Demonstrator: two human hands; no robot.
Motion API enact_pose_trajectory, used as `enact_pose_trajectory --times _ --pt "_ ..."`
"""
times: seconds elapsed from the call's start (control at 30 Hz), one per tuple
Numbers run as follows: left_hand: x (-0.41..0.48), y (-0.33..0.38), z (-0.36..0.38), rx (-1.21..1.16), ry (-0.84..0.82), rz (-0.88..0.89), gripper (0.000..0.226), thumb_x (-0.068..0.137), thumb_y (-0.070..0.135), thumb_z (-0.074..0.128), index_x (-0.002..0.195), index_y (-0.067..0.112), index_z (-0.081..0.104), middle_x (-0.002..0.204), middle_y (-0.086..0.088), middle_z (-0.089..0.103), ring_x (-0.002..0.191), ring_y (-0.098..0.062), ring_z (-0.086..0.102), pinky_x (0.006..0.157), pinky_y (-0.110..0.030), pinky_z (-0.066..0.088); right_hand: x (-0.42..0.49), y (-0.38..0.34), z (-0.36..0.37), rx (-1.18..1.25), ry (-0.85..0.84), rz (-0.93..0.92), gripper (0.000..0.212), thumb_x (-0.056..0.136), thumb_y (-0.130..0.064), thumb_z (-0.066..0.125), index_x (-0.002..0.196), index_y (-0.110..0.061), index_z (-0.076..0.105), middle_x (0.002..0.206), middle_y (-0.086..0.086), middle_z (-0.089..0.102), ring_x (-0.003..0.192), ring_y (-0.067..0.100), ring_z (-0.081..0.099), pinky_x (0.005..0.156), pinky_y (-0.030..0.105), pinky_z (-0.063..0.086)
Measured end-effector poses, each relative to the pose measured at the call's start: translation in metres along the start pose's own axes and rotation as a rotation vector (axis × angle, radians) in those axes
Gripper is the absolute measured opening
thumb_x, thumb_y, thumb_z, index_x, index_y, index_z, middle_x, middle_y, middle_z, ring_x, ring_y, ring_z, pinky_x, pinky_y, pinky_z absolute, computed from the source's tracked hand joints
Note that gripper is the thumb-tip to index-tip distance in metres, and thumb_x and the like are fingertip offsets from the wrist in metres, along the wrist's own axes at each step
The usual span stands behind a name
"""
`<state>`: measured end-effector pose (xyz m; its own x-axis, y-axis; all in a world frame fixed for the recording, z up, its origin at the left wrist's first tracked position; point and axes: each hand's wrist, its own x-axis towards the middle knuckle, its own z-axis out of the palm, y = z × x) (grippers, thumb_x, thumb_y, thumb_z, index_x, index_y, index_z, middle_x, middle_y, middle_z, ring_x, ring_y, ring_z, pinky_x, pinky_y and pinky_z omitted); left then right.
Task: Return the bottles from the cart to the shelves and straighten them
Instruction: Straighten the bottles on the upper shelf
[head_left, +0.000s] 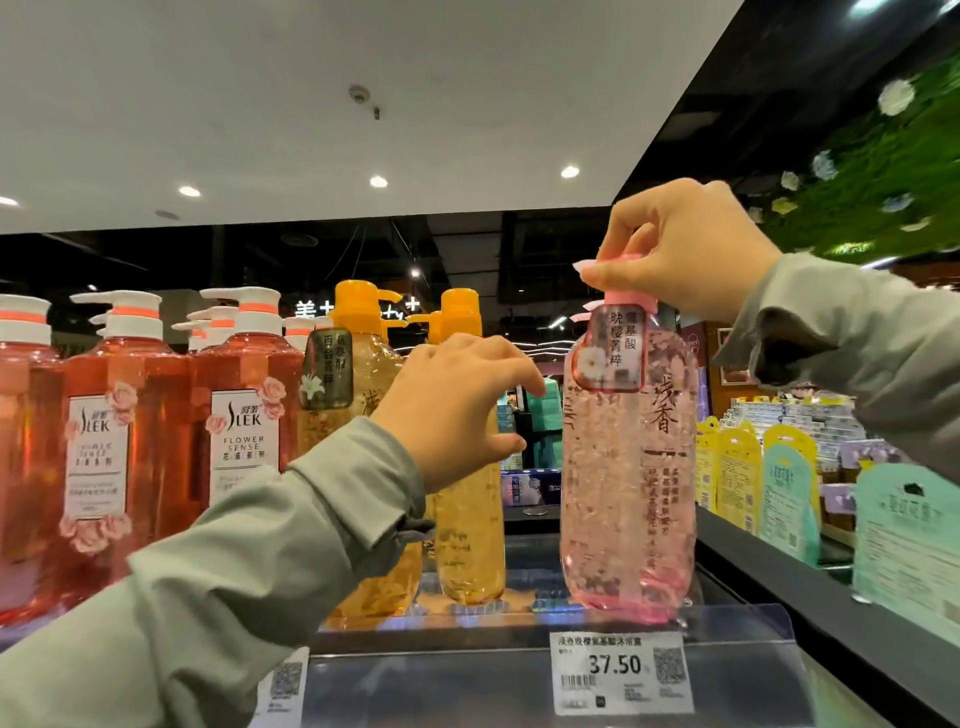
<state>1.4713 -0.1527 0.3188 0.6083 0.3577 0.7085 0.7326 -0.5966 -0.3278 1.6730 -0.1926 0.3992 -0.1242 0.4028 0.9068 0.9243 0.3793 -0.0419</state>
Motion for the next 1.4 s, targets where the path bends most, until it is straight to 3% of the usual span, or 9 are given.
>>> enact_pose_trajectory --times 0.37,0.43,0.47,0.53,0.6,0.7,0.9,1.13,1.4 --pt "-0.016 -0.005 0.019 -0.025 0.069 0.039 0.037 0.087 0.043 0.06 0.122 0.038 0.053 0.141 0.018 0.04 0.144 -0.009 0.009 0.116 -0.033 0.004 -0.015 -0.005 0.026 0.157 -0.034 0.047 0.024 0.094 -0.039 0.052 0.109 -0.022 0.061 0.09 -0.009 0.058 0.078 0.002 0.054 0.061 0.011 0.036" --pt "-0.019 -0.006 0.026 -0.028 0.119 0.062 0.033 0.085 0.041 0.063 0.117 0.035 0.058 0.14 0.014 0.043 0.145 -0.012 0.009 0.117 -0.033 -0.001 -0.026 -0.004 0.027 0.174 -0.097 0.052 0.041 0.091 -0.046 0.053 0.128 -0.028 0.052 0.112 -0.006 0.055 0.095 0.009 0.055 0.07 0.01 0.039" --pt "-0.02 -0.007 0.03 -0.026 0.152 0.081 0.031 0.083 0.039 0.066 0.113 0.033 0.061 0.139 0.01 0.046 0.145 -0.016 0.012 0.117 -0.035 -0.002 -0.034 -0.002 0.028 0.162 -0.134 0.043 0.058 0.086 -0.05 0.056 0.138 -0.03 0.04 0.127 -0.004 0.048 0.109 0.012 0.05 0.083 0.015 0.041" --pt "-0.02 -0.009 0.039 0.006 0.189 0.1 0.031 0.079 0.038 0.07 0.108 0.03 0.064 0.14 0.003 0.046 0.145 -0.023 0.016 0.116 -0.042 0.001 -0.054 0.001 0.033 0.149 -0.155 0.024 0.093 0.075 -0.053 0.067 0.149 -0.033 0.016 0.147 -0.005 0.029 0.13 0.013 0.031 0.103 0.029 0.029" --pt "-0.021 -0.01 0.047 0.031 0.209 0.079 0.039 0.076 0.039 0.071 0.112 0.028 0.061 0.146 -0.003 0.039 0.145 -0.028 0.013 0.115 -0.048 0.004 -0.075 0.003 0.042 0.179 -0.106 0.033 0.113 0.066 -0.053 0.075 0.15 -0.033 0.003 0.152 -0.008 0.019 0.132 0.008 0.019 0.104 0.03 0.02" --pt "-0.026 -0.006 0.057 0.014 0.266 0.035 0.051 0.075 0.039 0.068 0.122 0.025 0.055 0.153 -0.006 0.025 0.144 -0.031 0.004 0.114 -0.051 0.01 -0.095 0.008 0.058 0.228 -0.061 0.08 0.126 0.056 -0.061 0.075 0.151 -0.029 -0.001 0.152 -0.01 0.014 0.135 0.005 0.014 0.108 0.028 0.015" --pt "-0.033 0.002 0.078 -0.115 0.408 -0.037 0.066 0.078 0.026 0.068 0.135 0.025 0.035 0.156 -0.004 0.011 0.146 -0.029 -0.002 0.118 -0.046 0.008 -0.103 0.011 0.068 0.263 0.033 0.078 0.113 0.056 -0.052 0.08 0.146 -0.025 0.018 0.134 -0.012 0.029 0.13 0.009 0.027 0.106 0.024 0.023" --pt "-0.035 0.012 0.086 -0.331 0.492 -0.08 0.064 0.084 0.028 0.053 0.14 0.017 0.025 0.157 0.003 -0.005 0.147 -0.02 -0.009 0.119 -0.028 -0.002 -0.106 0.019 0.066 0.13 0.11 0.087 0.109 0.059 -0.046 0.081 0.146 -0.021 0.021 0.125 -0.012 0.029 0.115 0.002 0.022 0.097 0.02 0.02" --pt "-0.039 0.013 0.09 -0.455 0.498 -0.143 0.065 0.088 0.029 0.044 0.143 0.021 0.012 0.157 -0.002 -0.005 0.147 -0.015 -0.007 0.118 -0.021 -0.001 -0.112 0.032 0.062 0.173 0.102 0.133 0.113 0.059 -0.046 0.081 0.149 -0.023 0.017 0.148 -0.003 0.028 0.124 -0.001 0.021 0.104 0.022 0.019"
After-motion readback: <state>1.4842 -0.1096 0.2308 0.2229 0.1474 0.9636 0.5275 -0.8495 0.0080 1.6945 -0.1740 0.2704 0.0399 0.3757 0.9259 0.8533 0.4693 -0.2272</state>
